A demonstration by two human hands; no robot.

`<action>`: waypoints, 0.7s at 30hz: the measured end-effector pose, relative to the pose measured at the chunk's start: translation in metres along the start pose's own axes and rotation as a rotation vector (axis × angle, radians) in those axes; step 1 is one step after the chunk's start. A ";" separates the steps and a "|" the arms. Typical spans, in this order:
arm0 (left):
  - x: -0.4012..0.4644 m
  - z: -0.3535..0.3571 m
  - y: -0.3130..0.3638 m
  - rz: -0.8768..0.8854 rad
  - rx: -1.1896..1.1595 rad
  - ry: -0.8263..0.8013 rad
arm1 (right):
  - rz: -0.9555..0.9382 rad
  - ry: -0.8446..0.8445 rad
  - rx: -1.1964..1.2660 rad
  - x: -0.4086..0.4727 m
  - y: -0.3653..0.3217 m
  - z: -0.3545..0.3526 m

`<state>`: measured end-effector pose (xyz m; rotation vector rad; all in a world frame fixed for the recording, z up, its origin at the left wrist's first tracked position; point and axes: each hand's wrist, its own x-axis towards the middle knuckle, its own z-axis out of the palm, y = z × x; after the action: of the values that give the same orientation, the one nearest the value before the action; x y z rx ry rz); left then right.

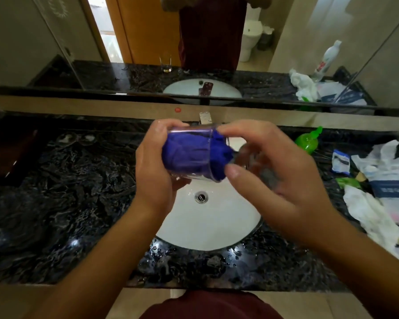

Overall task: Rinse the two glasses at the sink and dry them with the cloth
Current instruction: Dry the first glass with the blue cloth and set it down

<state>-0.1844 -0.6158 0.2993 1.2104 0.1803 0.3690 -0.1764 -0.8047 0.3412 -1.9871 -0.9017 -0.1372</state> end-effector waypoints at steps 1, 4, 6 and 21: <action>0.000 0.003 0.003 -0.122 -0.036 0.024 | -0.117 -0.053 -0.098 0.002 0.003 -0.006; -0.001 0.005 0.008 -0.380 -0.087 -0.053 | -0.300 -0.159 -0.304 0.012 0.013 -0.018; -0.002 0.005 0.009 -0.473 -0.121 -0.180 | -0.352 -0.162 -0.413 0.017 0.016 -0.021; -0.014 0.013 0.016 0.557 0.400 -0.107 | 0.604 0.105 0.643 0.022 0.004 0.013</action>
<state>-0.1956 -0.6280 0.3178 1.6692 -0.1927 0.7758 -0.1611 -0.7833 0.3407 -1.5368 -0.1980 0.3498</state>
